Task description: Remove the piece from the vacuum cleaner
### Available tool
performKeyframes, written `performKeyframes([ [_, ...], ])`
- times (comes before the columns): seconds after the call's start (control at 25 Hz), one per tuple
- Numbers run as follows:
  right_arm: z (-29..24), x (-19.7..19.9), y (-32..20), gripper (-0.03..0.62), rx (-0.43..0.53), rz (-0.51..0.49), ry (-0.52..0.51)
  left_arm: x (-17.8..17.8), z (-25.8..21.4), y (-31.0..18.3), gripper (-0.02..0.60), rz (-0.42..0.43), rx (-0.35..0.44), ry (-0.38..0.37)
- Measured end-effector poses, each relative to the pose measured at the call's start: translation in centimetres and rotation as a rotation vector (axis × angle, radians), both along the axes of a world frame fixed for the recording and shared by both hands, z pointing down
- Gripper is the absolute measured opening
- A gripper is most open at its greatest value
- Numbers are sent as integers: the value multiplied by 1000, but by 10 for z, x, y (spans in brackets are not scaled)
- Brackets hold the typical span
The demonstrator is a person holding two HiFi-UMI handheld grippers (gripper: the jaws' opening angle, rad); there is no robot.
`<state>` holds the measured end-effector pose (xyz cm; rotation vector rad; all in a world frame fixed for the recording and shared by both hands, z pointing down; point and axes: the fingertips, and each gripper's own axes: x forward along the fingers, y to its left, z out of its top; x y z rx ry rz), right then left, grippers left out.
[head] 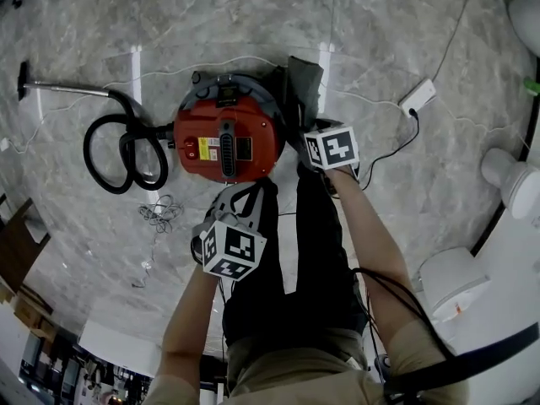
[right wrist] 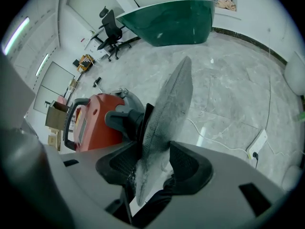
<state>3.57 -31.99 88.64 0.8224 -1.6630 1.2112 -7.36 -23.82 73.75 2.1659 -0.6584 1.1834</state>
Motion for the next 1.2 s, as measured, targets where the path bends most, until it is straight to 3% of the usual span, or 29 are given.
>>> performKeyframes([
  [0.12,4,11,5,114,16,-58,32,5,3,-3,-5,-8,3,3],
  [0.28,5,9,8,56,34,-75,27,9,1,-3,-5,-14,3,7],
  [0.8,12,10,8,49,74,-41,-60,14,-4,-10,-5,43,32,-2],
  [1.2,15,6,10,48,80,-69,-56,15,-11,-10,-5,27,45,8],
])
